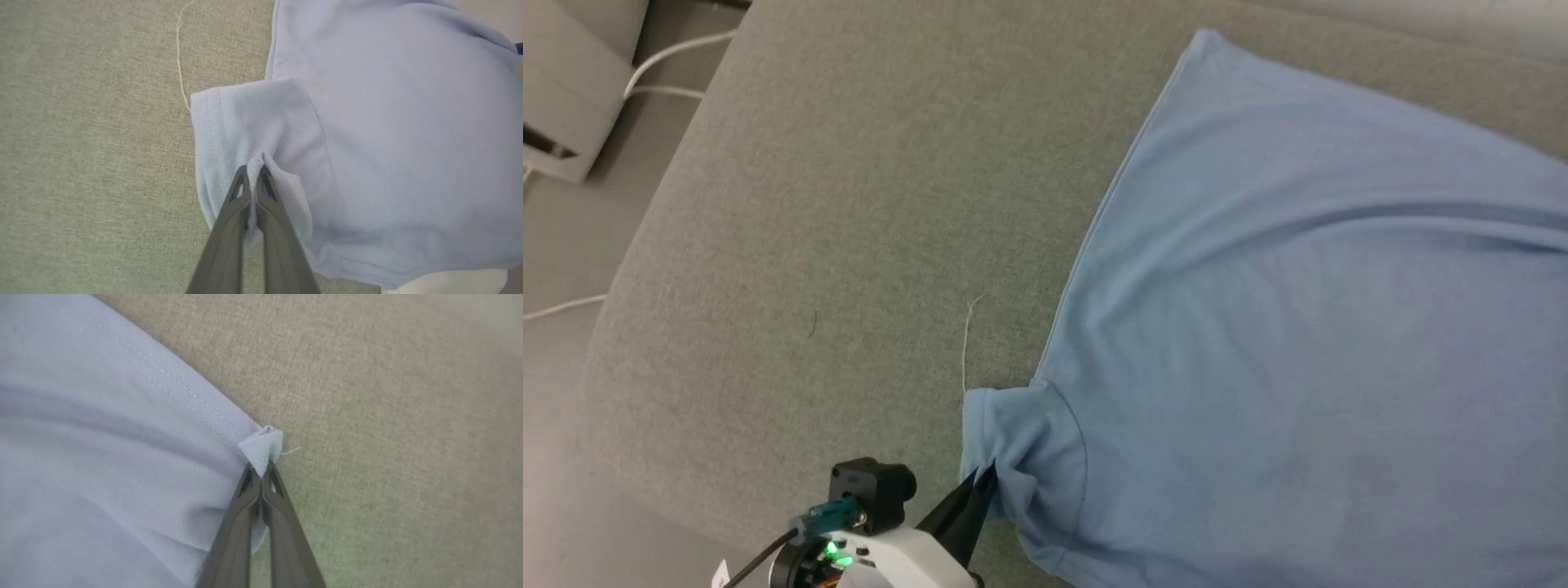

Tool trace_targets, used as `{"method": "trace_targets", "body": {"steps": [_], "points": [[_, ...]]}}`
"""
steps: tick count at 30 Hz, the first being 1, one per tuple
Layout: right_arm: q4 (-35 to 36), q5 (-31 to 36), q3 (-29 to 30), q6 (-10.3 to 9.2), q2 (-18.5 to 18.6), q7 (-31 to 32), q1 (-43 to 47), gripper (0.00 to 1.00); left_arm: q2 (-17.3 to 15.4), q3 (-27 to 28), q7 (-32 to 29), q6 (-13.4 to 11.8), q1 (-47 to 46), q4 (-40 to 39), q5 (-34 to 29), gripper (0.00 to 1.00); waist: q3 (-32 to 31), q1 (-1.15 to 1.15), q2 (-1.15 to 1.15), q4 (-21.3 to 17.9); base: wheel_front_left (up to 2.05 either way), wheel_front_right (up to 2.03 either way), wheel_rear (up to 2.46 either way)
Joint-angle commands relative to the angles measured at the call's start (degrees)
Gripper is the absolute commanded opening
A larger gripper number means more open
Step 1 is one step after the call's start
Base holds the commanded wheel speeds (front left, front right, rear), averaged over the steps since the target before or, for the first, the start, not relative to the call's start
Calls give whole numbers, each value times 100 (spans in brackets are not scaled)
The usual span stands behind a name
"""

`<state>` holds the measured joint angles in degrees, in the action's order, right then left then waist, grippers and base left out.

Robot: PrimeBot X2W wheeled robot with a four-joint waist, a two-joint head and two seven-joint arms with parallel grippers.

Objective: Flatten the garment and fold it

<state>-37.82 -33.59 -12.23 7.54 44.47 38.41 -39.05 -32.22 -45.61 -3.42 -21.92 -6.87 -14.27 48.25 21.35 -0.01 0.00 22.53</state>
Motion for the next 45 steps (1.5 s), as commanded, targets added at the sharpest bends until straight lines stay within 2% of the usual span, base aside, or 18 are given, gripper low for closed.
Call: {"method": "trace_targets", "body": {"steps": [1, 7, 13, 19, 20, 24, 28, 29, 30, 37, 41, 45], "points": [[-43, -150, -70, -5, -30, 11, 443, 0, -32, 42, 52, -37, 77, 33, 59, 0, -680, 1, 0, -499, 0, 0, 0], [769, -616, 79, -5, 174, -26, 1630, 0, -123, 170, 151, -103, 416, 89, 277, 0, -1220, 1, 0, -808, 0, 0, 0], [1639, -868, 845, -5, 117, 120, 3116, 0, -148, 290, 308, -140, 727, 146, 470, 0, -1567, 1, 0, -996, 0, 0, 0], [2515, -607, 1790, -5, -458, 702, 4631, 0, -106, 389, 464, -149, 908, 216, 600, 0, -1755, 1, 0, -1106, 0, 0, 0], [2515, -607, 1790, -5, -458, 702, 4631, 0, -106, 389, 464, -149, 908, 216, 600, 0, -1755, 1, 0, -1106, 0, 0, 0], [3035, -314, 2236, -5, -1002, 1040, 5251, 0, -67, 413, 530, -121, 943, 282, 642, 0, -1793, 1, 0, -1132, 0, 0, 0], [3372, -78, 2422, -5, -1323, 1240, 5421, 0, -44, 399, 550, -75, 919, 351, 642, 0, -1803, 1, 0, -1120, 0, 0, 0], [3463, -26, 2452, -5, -1352, 1249, 5387, 44, -40, 393, 554, -60, 905, 363, 636, 0, -1801, 1, 0, -1109, 0, 0, 0], [3542, 32, 2482, -5, -1362, 1259, 5336, 100, -36, 387, 557, -46, 887, 374, 629, 0, -1793, 1, 0, -1093, 0, 0, 0], [4277, -64, 2303, -5, -1158, 1432, 4468, 100, 10, 321, 573, 32, 699, 343, 510, 0, -1490, 1, 0, -835, 0, 0, 0], [4535, -216, 1916, -5, -981, 1537, 3633, 100, 84, 251, 568, 44, 489, 267, 364, 0, -1126, 1, 0, -555, 0, 0, 0], [4441, -199, 1359, -5, -851, 1654, 2692, 100, 216, 137, 545, 77, 246, 181, 208, 0, -737, 1, 0, -225, 0, 0, 0]]}}
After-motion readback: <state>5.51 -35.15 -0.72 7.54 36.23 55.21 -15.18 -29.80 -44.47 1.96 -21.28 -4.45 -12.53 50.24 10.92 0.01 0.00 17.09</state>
